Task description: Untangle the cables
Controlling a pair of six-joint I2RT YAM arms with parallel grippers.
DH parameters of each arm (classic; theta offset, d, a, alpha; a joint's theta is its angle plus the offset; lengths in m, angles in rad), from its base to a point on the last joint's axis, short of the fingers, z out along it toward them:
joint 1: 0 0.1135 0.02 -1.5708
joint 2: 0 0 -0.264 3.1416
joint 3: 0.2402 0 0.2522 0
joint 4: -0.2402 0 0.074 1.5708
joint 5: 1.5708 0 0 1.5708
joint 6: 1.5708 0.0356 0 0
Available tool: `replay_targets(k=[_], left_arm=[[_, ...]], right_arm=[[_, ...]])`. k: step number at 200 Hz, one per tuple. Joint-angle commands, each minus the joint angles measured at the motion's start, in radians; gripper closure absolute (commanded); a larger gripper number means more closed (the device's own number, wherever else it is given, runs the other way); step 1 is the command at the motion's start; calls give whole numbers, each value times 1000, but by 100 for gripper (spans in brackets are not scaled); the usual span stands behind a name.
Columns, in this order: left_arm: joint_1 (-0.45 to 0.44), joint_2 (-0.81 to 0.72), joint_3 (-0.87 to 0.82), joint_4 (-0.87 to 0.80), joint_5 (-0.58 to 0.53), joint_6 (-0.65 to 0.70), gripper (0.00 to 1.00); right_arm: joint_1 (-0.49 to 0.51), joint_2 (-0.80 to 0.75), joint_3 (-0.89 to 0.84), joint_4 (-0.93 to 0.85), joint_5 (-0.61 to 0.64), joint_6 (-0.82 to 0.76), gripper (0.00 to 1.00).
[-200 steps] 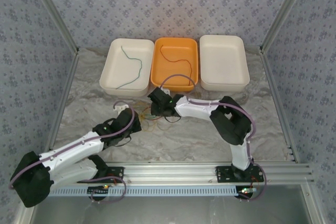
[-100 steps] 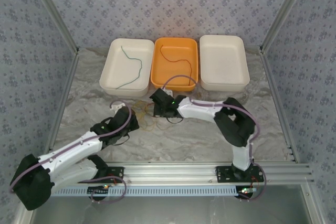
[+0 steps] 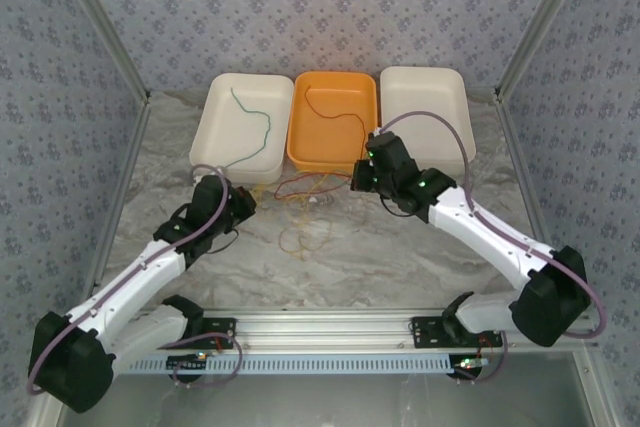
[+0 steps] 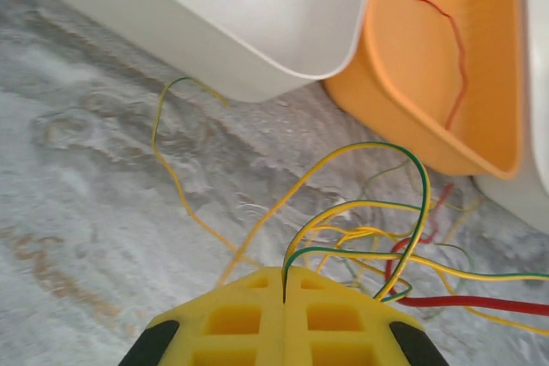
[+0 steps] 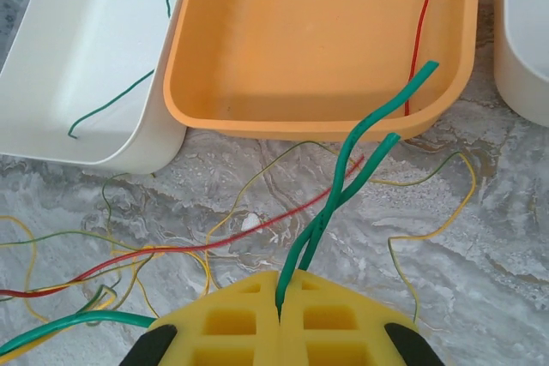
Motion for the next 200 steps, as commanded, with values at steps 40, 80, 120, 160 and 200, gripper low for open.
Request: replay_targets(k=[40,80,120,160,200], left_arm=[[7,22,-18,57,73,4,100],[7,28,-48,1,-9,-7,100],[6,59,-55,-5,-31,-13,100],[-5,107,-50,40,11,-14,99],[-19,66,-49,8,7,-10,52]], right_arm=[[-59,-85,-23,-56,-38,-13,100],[-152,-169,-32,-145,6,-5,100],[-174,-187,-15,-184,23,-31,100],[-103,-117,-29,-154,37,-15,100],[-78,-96,-18,-148,46,-33,100]])
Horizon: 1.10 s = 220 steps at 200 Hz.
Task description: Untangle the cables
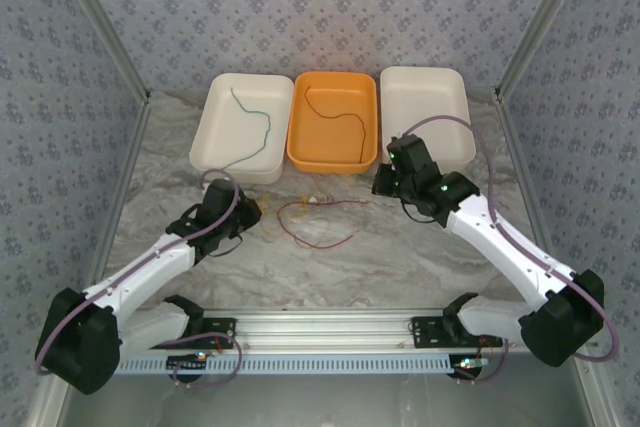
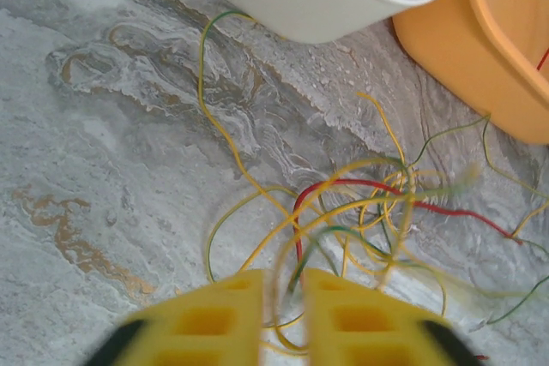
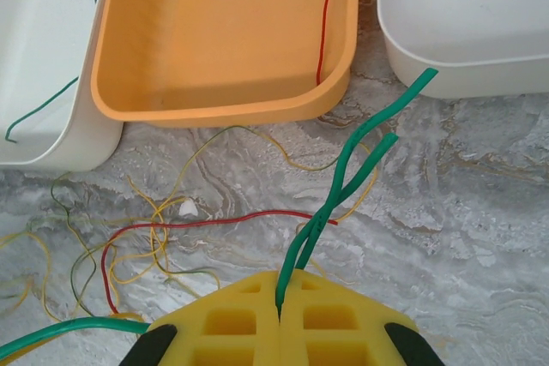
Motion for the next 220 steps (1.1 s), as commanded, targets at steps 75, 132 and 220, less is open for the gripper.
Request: replay_targets(k=[75,132,220], left_arm=[[-138,-193,166,-28,119,194,23],[-312,105,331,55,211,350,18],[-363,223,305,269,152,230,21]], right_arm=[[99,93,61,-38,90,-139,100],[151,133,88,-38,92,-158,100],[190,119,51,0,80,-141,100]])
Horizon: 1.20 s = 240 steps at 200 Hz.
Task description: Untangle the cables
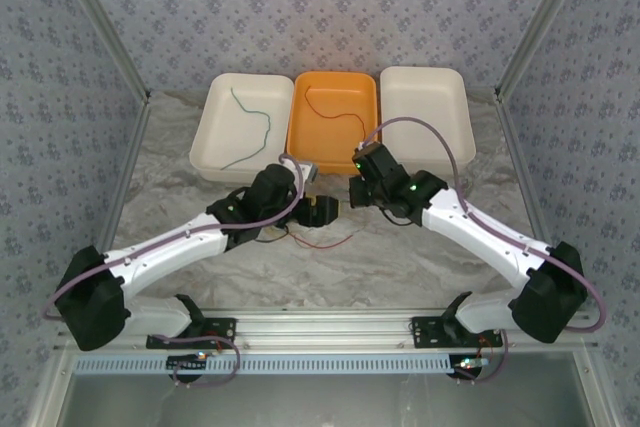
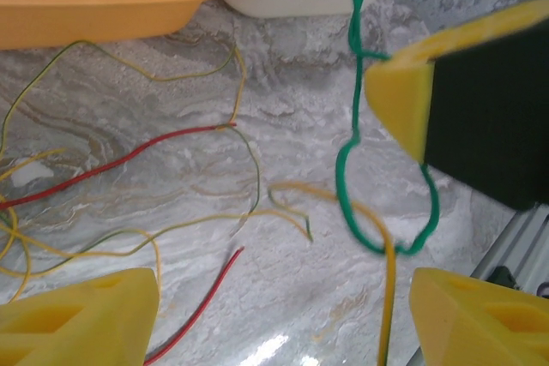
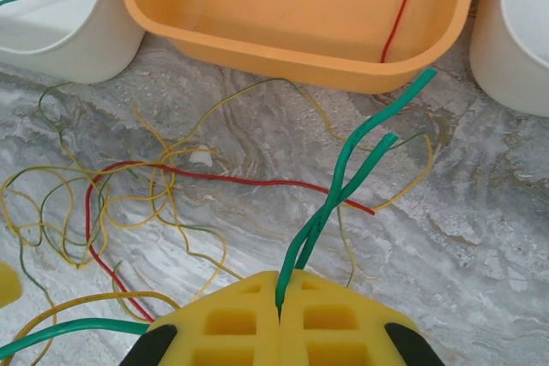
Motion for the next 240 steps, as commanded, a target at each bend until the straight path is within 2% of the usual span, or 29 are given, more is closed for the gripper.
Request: replay_targets(k=[1,41,56,73,100,134,191,206,219,240], left_arm=[[-3,1,-10,145,-22,-68,21],[3,-14,-19,146,-45,-184,30],[26,-25,22,41,-38,-171,31],[85,-7,71,-56,54,-123,32],[190,40,78,3,312,-112,34],[196,135,187,-41,473,-36,35],[184,205,211,53,581,-44,37],[182,215,206,57,578,-40,36],[192,212,202,63,531,-45,34],[223,196,184,139,497,-89,32]], right_arm=[[14,-12,-8,16,12,-2,100],[38,-99,-112,138,19,-63,100],[39,-148,-190,246,-6,-141,100],[39,-208,-269,359,-29,-234,100],[27,-291,-349,498,-80,-368,100],[-10,-304,-340,525,-205,-492,100],[-58,-287,-318,515,-299,-501,100],[-66,-285,-311,511,-332,-502,100],[-66,-278,-305,500,-349,-508,100],[-65,-278,-312,499,-355,-506,100]])
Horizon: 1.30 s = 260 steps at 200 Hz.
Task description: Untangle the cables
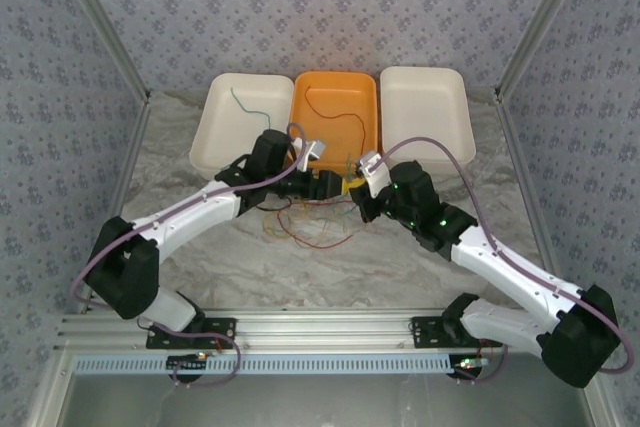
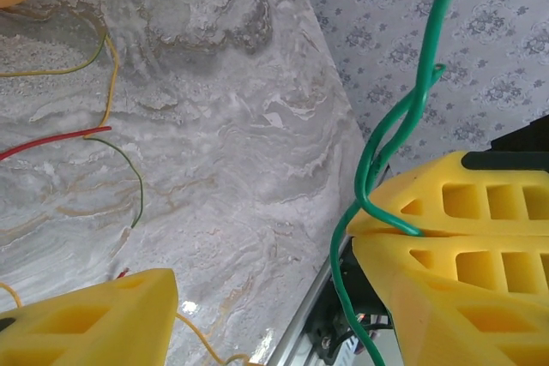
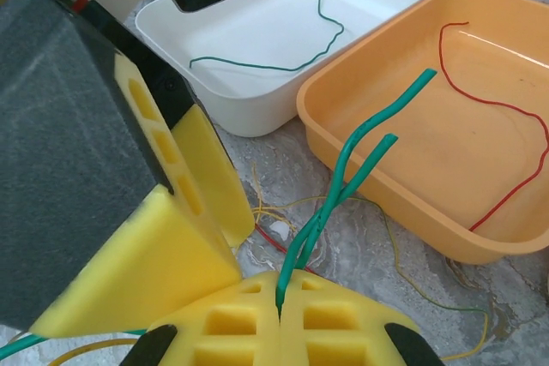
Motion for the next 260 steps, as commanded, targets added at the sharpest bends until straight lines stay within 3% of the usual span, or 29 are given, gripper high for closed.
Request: replay_targets(k=[1,52,108,183,215,230,244,260], left_arm=[[28,-17,3,115,-27,-31,32],[-6,21,51,88,54,-3,41],[11,17,12,151,164,-22,43],[-22,82,53,112,204,28,46],[-31,104,65,100,205,34,59],[-31,103,59,110,199,27,60],[-31,96,52,117,195,21,58],[-31,74,43,114,186,18,37]], right_arm=[[-1,3,29,10,-54,-20,100],[-71,-24,19,21,-159,32,100],[-161,-20,29,7,-310,66,100],[-172,0,49,15,-323,79,100],[-172,1,47,21,-308,85,100],[-172,-1,47,20,-297,82,100],[-173,-3,45,14,-283,74,100],[-173,-7,44,5,-275,65,100]])
